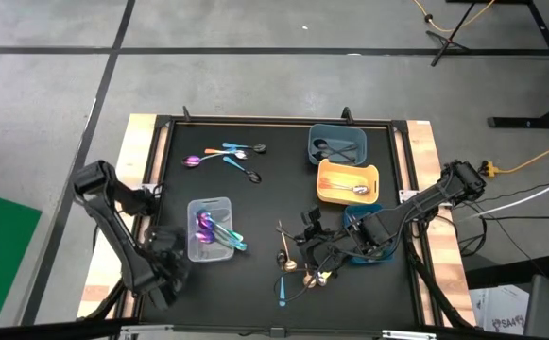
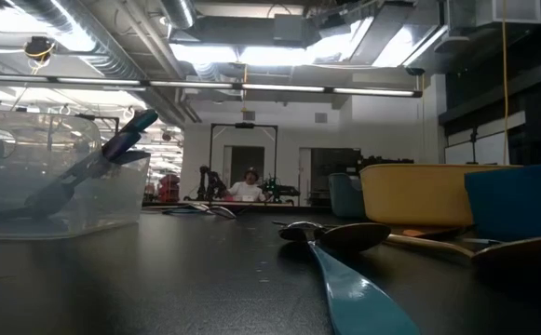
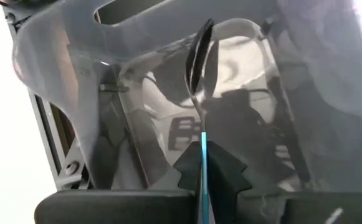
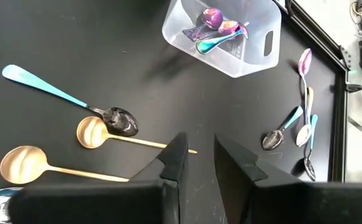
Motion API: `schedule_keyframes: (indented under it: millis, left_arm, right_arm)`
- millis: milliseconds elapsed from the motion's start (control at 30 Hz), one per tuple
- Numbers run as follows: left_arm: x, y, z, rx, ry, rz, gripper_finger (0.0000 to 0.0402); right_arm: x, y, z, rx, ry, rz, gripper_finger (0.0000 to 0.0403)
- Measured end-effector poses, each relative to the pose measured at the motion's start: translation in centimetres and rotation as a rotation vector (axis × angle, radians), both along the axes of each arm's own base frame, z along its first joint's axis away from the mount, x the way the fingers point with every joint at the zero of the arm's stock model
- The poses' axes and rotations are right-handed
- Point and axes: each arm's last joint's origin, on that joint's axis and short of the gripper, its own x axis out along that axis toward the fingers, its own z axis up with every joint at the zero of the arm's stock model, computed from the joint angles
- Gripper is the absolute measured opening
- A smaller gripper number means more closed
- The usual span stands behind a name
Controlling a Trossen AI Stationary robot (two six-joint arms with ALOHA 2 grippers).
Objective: Sort silverware by color (type)
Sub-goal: Put the light blue spoon into the black bin, then put the black spoon into the light blue bin
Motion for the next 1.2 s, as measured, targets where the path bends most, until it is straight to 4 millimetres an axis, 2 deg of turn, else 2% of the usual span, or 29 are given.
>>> schedule_keyframes:
  millis: [200,700,800,1000,1200]
  left_arm:
    - [0.4,-0.6,-1.6,0.032,0.037,-0.051,0.0012]
    - [0.4,-0.7,-1.6,0.026,0.041,-0.047,0.0066]
    - [0.6,-1.0,-1.0,0.017,0.050,-0.063,0.0064]
    - [1.0,-2.0,1.5,-0.029,0.095,-0.091,0.0053]
    - [1.8,-3.3,4.5,-0.098,0.059,-0.137,0.0048]
  right_arm:
    - [0.0,0.0,0.0,0.000,0.000,0.000,0.0067]
    - [-0.3,-0.2,-0.3,0.002,0.036,-0.036,0.0067]
    - [-1.0,-0.6,-0.6,0.000,0.096,-0.105,0.0067]
    - [-2.3,-1.4,-1.3,0.017,0.205,-0.252,0.0067]
    - [-2.4,-1.4,-2.9,0.075,0.187,-0.348,0.0067]
